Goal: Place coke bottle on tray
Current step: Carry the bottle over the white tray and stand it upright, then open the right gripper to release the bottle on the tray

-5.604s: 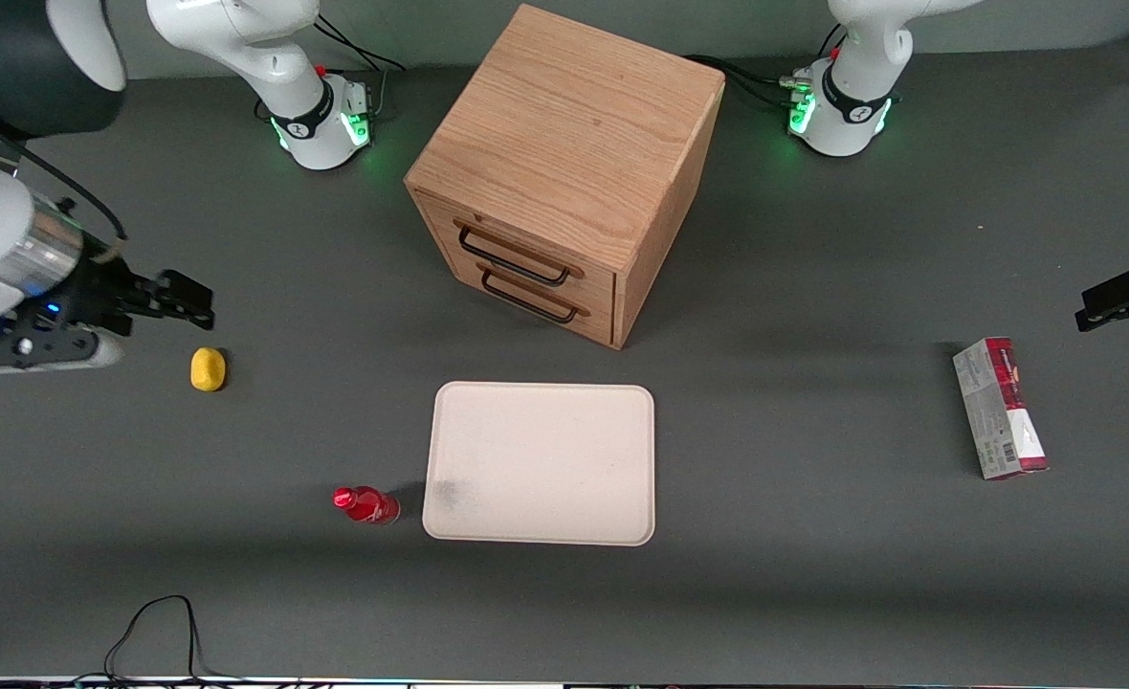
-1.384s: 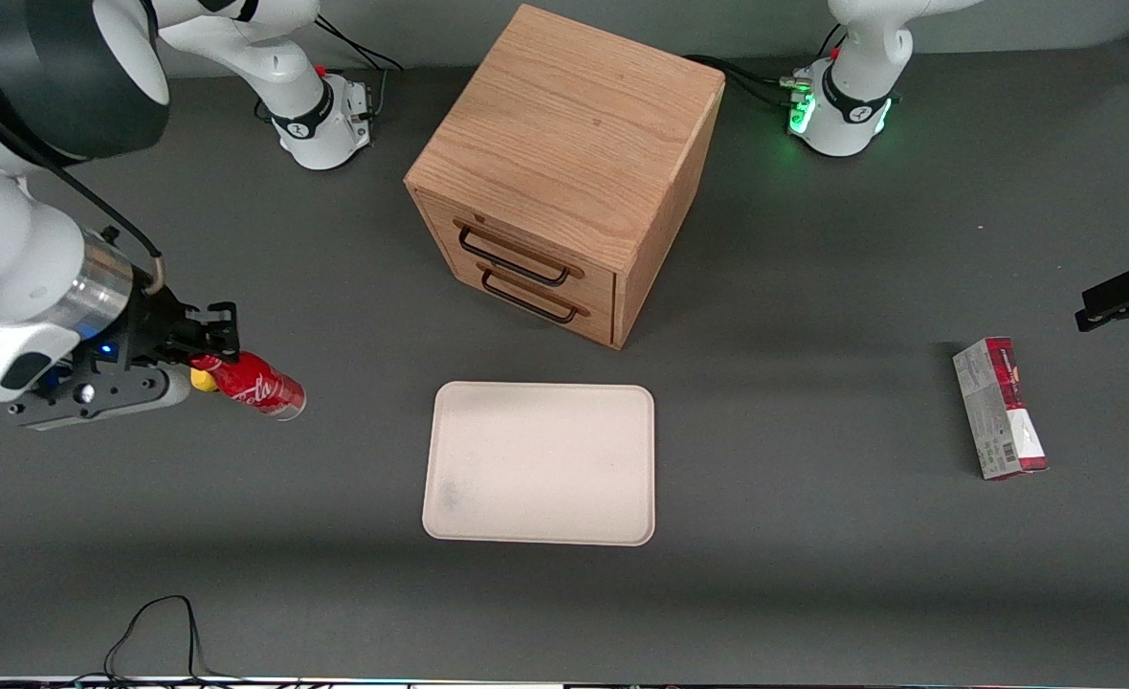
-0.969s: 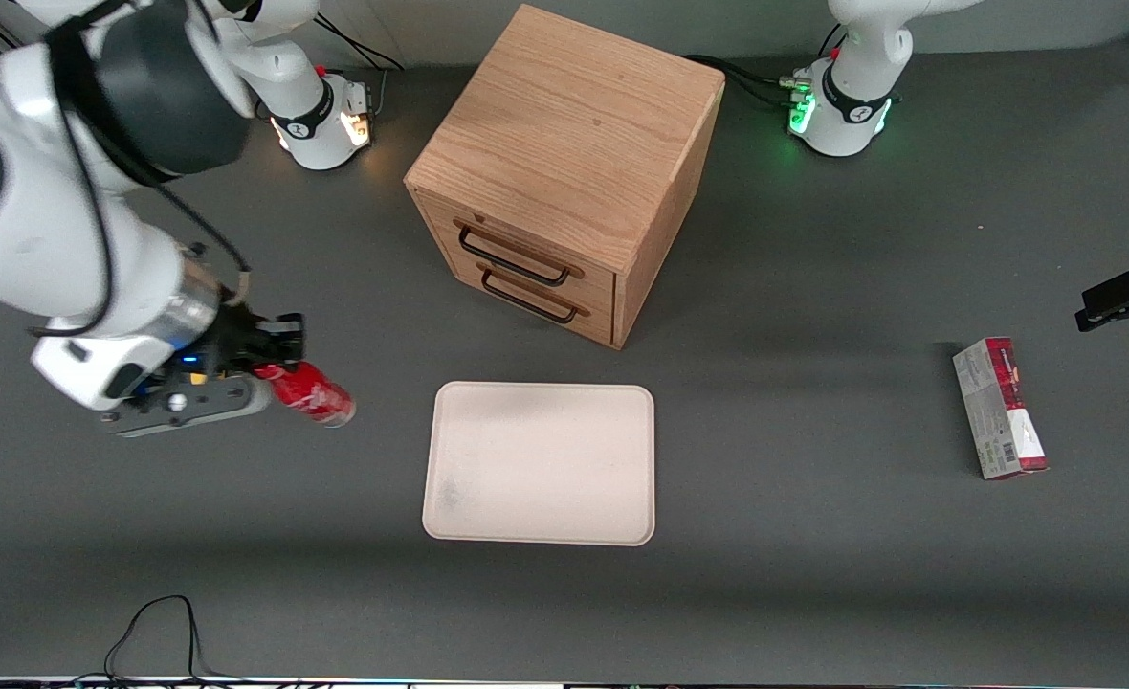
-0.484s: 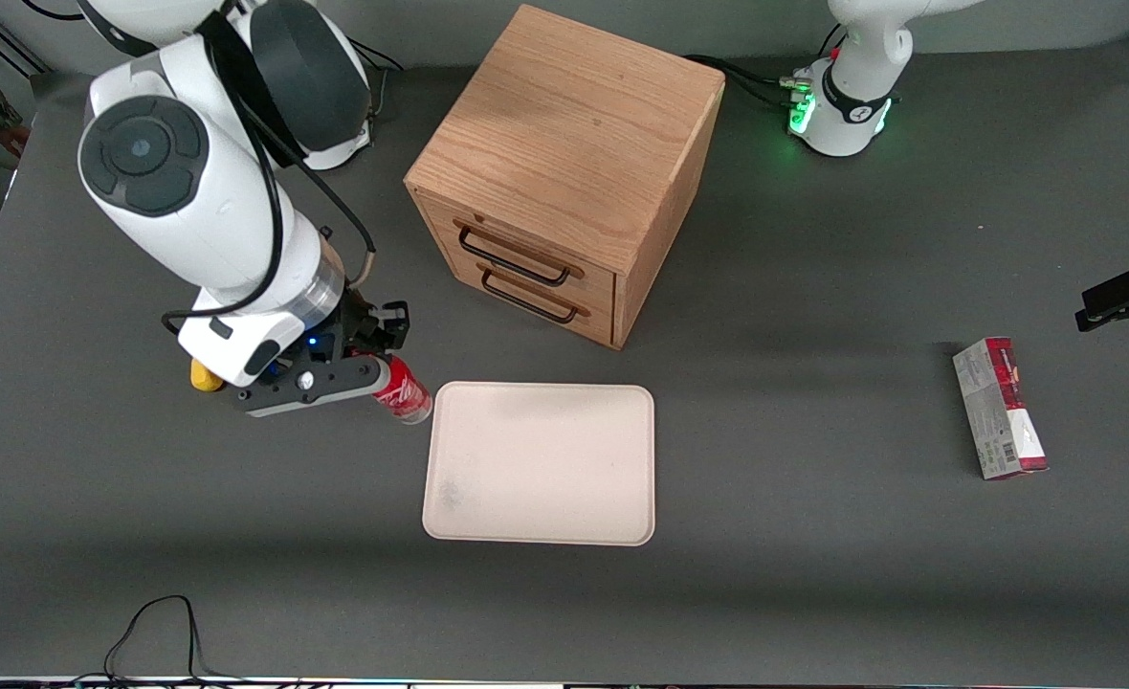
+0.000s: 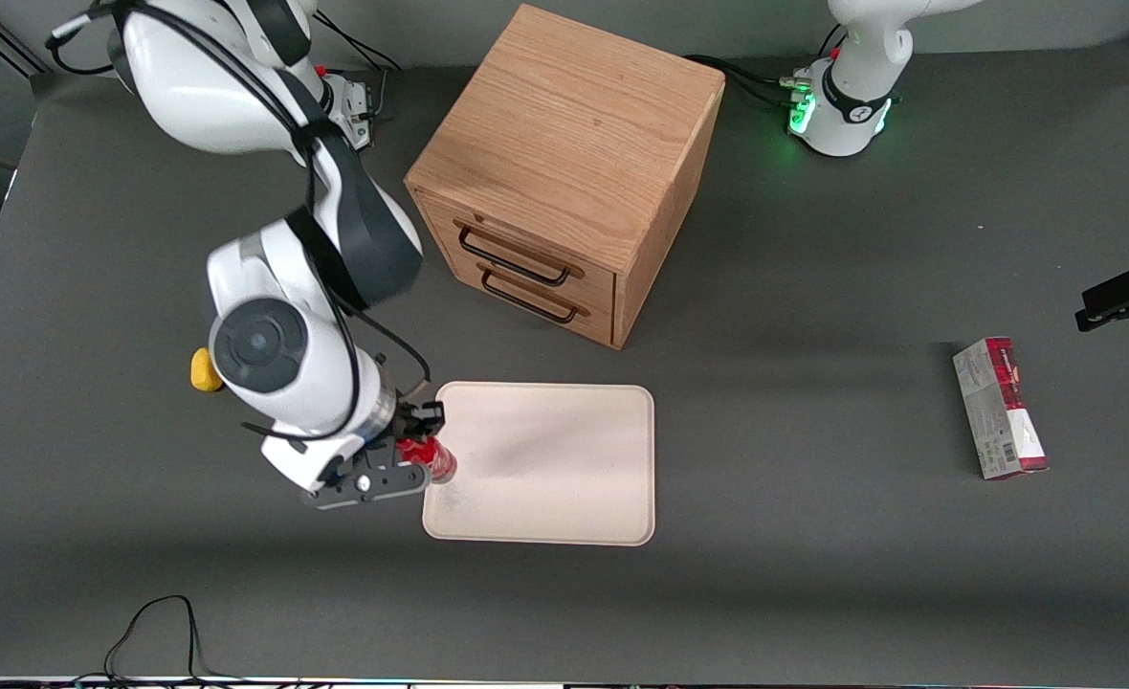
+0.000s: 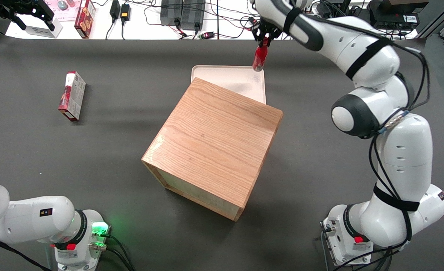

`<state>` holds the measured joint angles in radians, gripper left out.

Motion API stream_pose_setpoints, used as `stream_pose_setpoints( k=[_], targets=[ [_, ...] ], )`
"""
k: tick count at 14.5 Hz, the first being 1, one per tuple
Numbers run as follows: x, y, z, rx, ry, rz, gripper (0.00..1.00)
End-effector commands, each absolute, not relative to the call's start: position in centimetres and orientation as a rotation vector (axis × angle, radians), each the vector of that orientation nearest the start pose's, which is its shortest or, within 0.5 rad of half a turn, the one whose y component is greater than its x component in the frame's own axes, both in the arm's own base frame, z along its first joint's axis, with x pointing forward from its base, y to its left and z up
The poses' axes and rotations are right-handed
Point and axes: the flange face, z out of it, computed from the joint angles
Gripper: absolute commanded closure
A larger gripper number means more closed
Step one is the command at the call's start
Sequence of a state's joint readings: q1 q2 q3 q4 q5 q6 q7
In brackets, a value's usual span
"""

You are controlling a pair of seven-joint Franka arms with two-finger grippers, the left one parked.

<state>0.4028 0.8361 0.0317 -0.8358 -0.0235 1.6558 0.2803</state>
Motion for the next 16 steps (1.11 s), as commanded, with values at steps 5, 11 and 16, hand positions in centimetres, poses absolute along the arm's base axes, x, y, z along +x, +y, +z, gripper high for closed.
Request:
stream_pose_setpoints(
  k=[5, 11, 16],
  targets=[
    [71.9, 32.0, 34.5, -3.131, -0.259, -0.001, 1.00],
    [72.1, 32.1, 33.2, -3.133, -0.241, -0.006, 0.00],
    [71.0, 31.6, 36.5, -3.156, -0.239, 0.065, 0.00]
  ],
)
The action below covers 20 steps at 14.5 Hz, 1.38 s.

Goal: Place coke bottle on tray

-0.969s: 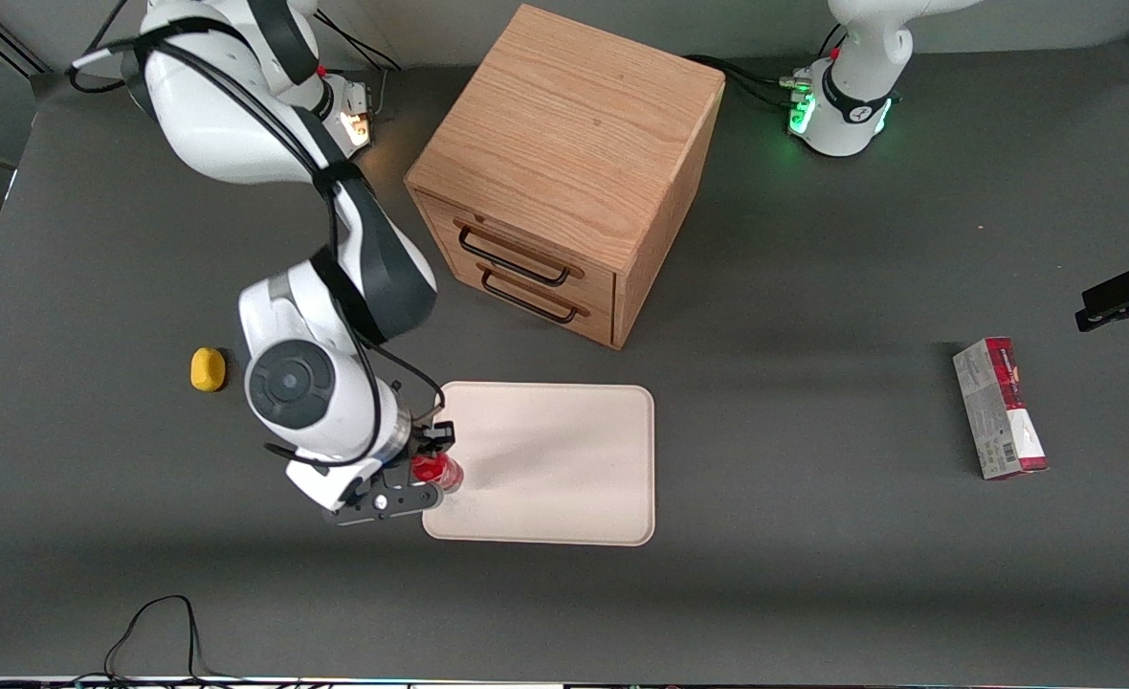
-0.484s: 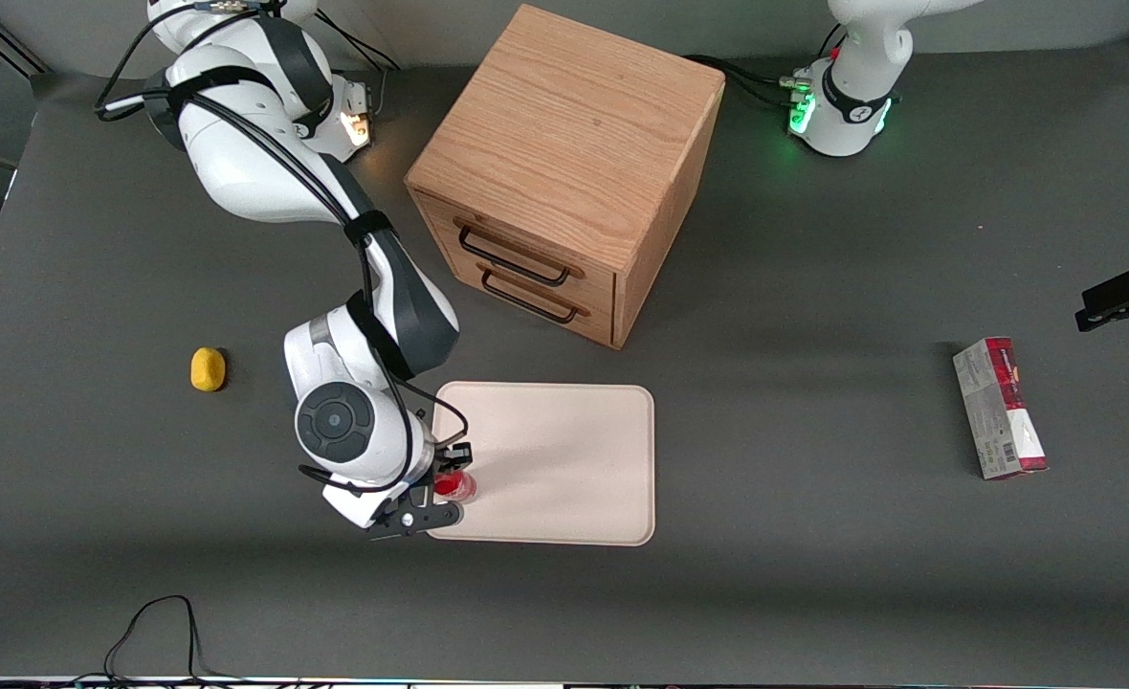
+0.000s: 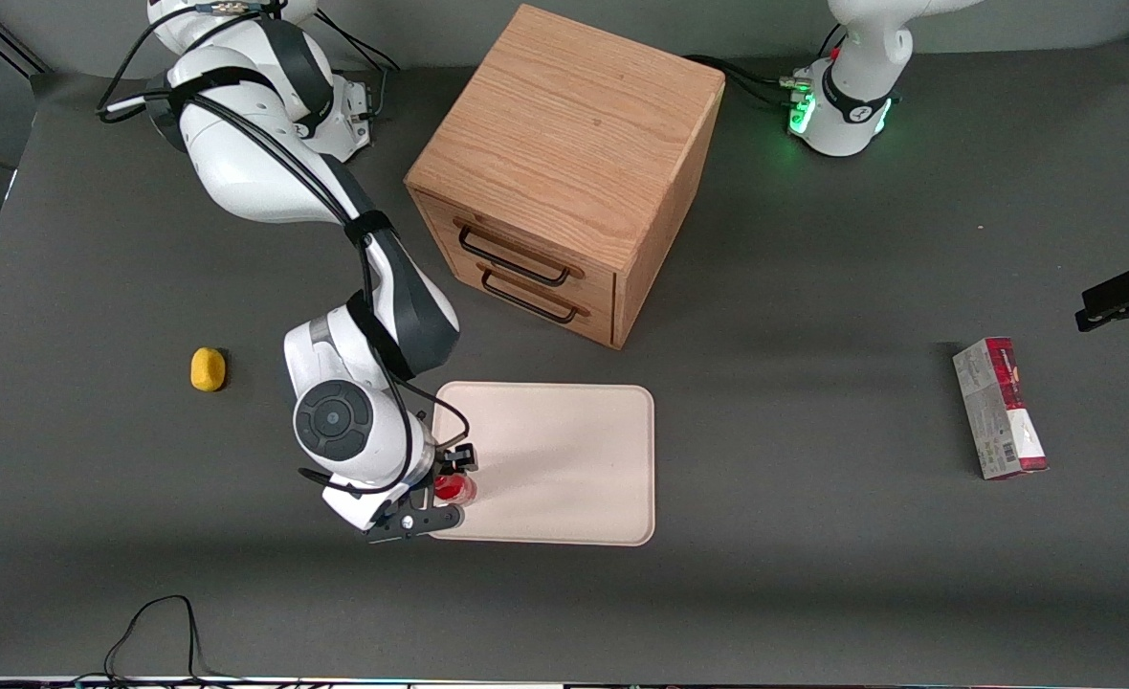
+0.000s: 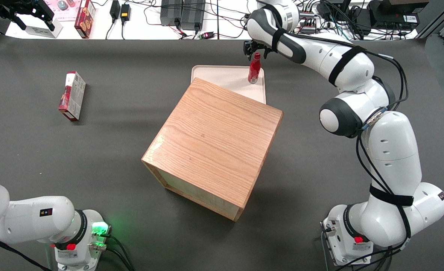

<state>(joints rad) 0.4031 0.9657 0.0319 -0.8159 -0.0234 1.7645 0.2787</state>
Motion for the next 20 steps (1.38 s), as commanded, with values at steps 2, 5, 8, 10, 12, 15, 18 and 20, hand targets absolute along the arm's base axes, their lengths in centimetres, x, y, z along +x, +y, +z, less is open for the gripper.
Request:
stream_pose_setpoints(
  k=[2, 5, 8, 10, 12, 15, 18, 20],
  targets=[
    [69.6, 31.0, 41.7, -3.166, -0.239, 0.096, 0.00],
    [66.6, 29.5, 50.4, -3.172, -0.246, 0.106, 0.00],
    [64.0, 27.4, 57.4, -3.171, -0.245, 0.076, 0.00],
    [62.9, 22.6, 60.2, -3.167, -0.363, 0.159, 0.00],
    [62.1, 17.9, 62.2, -3.169, -0.352, 0.184, 0.00],
    [60.4, 10.7, 62.8, -3.155, -0.298, 0.213, 0.00],
    [57.9, 6.2, 62.8, -3.152, -0.266, 0.162, 0.00],
    [55.7, 3.8, 62.2, -3.131, -0.203, 0.080, 0.00]
  ],
)
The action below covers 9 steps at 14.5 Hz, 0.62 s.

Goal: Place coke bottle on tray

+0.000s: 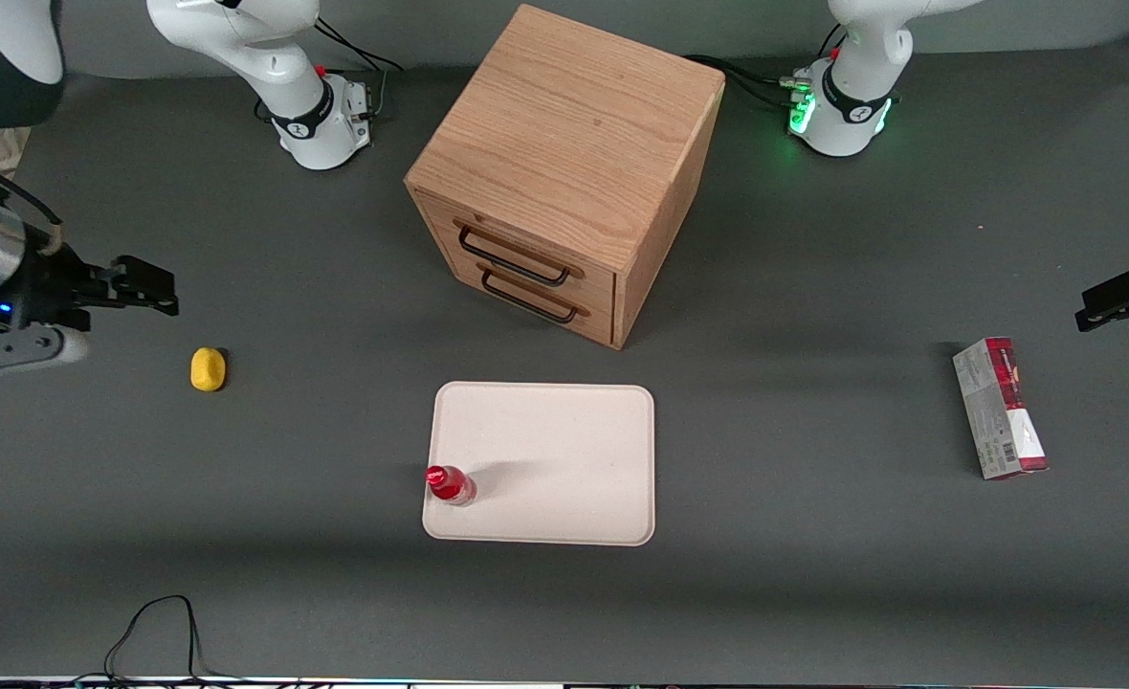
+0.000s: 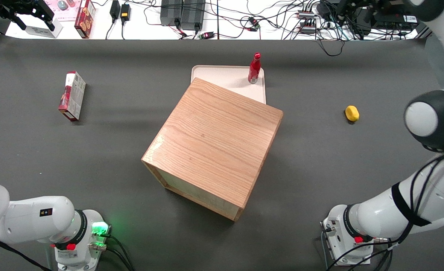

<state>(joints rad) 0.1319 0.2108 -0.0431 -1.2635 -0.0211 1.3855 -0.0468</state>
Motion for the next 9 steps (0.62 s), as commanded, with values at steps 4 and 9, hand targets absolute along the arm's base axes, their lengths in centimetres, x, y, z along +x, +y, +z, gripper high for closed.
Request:
stream_pose_setpoints(
  k=[4, 9],
  targets=[
    [54.8, 0.1, 61.5, -3.124, -0.098, -0.043, 0.00],
    [56.7, -1.3, 62.4, -3.141, -0.149, -0.070, 0.00]
  ],
)
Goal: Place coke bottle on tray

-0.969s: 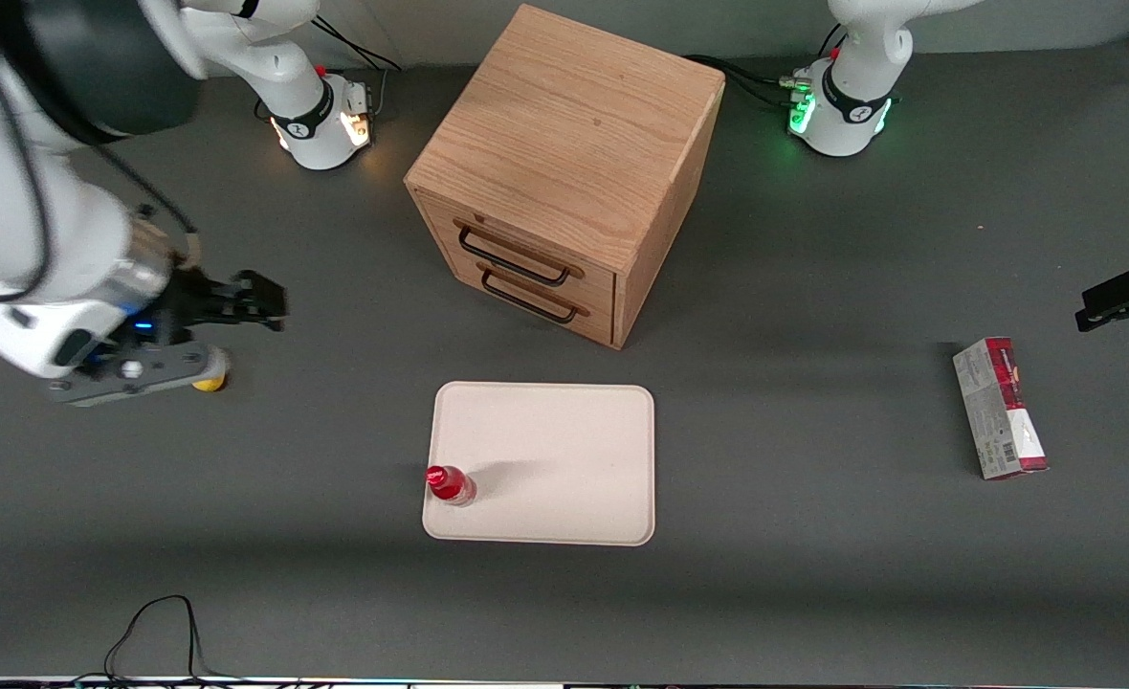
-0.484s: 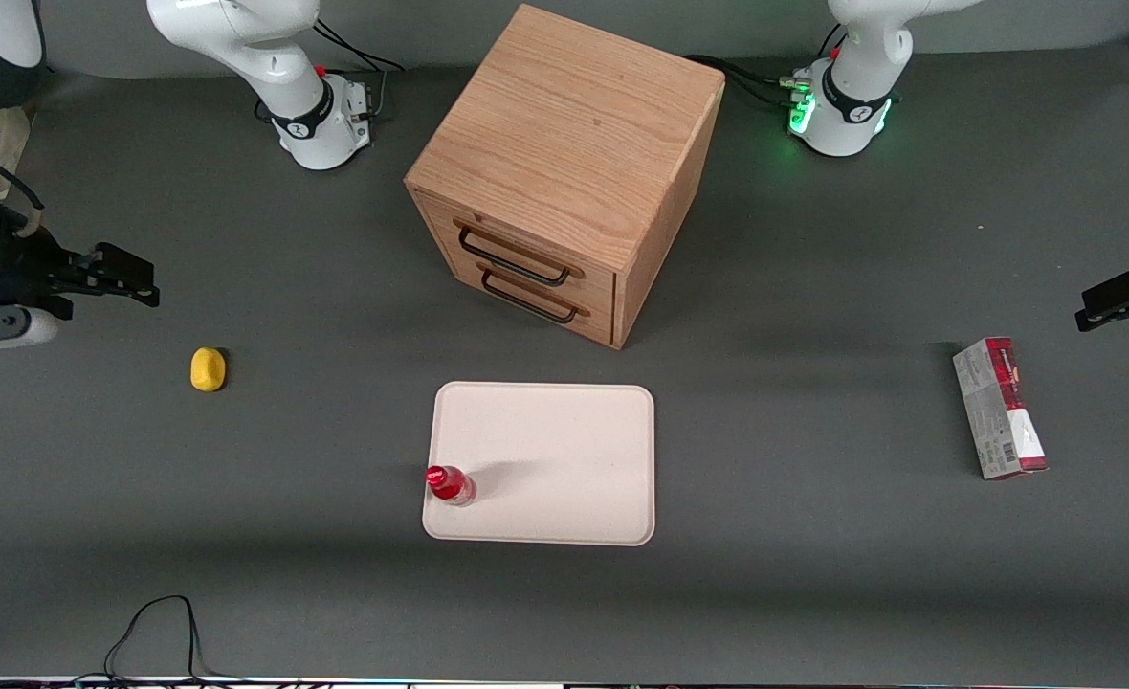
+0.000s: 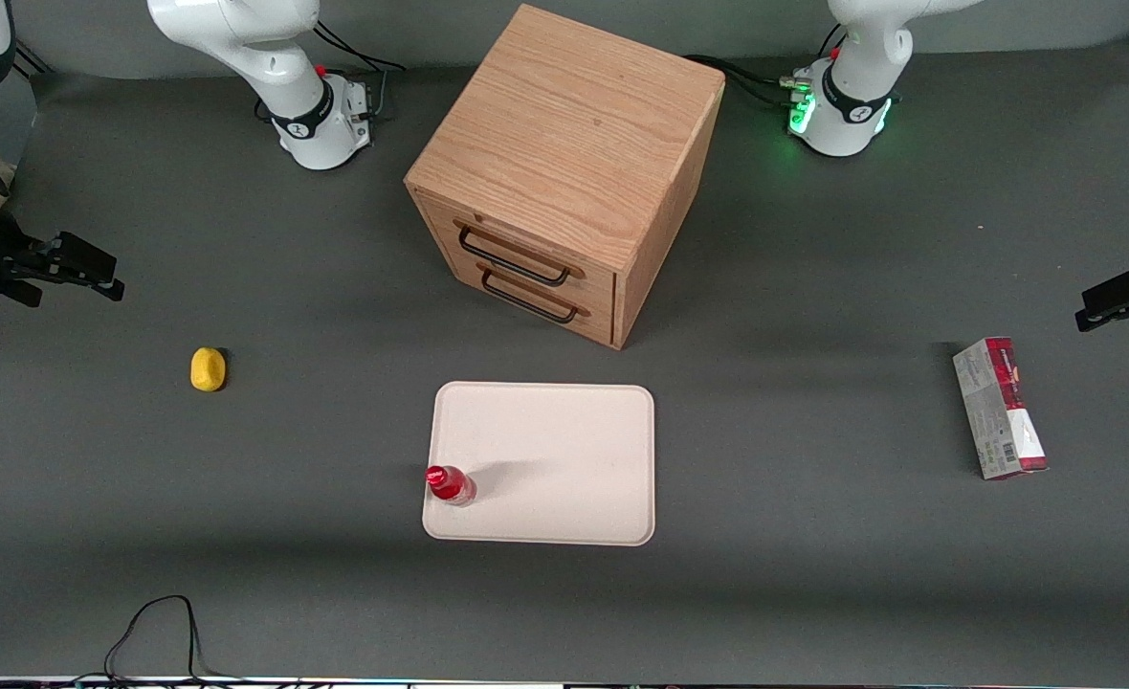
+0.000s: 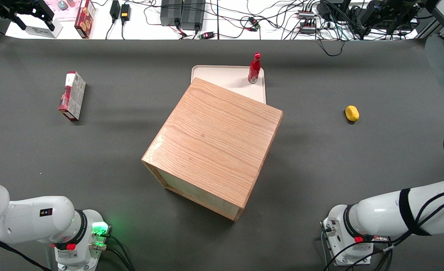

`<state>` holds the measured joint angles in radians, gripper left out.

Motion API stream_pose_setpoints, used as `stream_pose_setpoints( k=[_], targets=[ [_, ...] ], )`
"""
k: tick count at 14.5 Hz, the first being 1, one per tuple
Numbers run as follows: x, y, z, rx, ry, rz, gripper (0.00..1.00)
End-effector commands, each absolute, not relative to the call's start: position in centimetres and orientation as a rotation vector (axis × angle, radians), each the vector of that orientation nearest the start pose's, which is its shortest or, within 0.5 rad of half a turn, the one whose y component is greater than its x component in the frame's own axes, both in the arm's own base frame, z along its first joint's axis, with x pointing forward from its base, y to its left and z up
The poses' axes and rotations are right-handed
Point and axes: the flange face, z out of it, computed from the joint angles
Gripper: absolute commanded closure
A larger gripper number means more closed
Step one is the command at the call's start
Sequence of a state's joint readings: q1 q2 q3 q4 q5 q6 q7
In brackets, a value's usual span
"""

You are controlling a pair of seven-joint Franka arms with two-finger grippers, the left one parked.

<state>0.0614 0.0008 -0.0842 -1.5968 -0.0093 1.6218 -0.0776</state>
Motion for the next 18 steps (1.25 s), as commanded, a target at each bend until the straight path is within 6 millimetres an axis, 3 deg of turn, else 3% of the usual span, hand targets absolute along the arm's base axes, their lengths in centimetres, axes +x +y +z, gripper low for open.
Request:
stream_pose_setpoints(
  k=[1, 5, 9, 18],
  targets=[
    [56.6, -1.4, 62.6, -3.141, -0.149, -0.065, 0.00],
    [55.5, -1.7, 62.7, -3.170, -0.153, 0.011, 0.00],
    [55.0, -4.1, 62.7, -3.173, -0.089, 0.051, 0.00],
    [55.1, -2.9, 62.8, -3.166, -0.118, 0.050, 0.00]
  ],
)
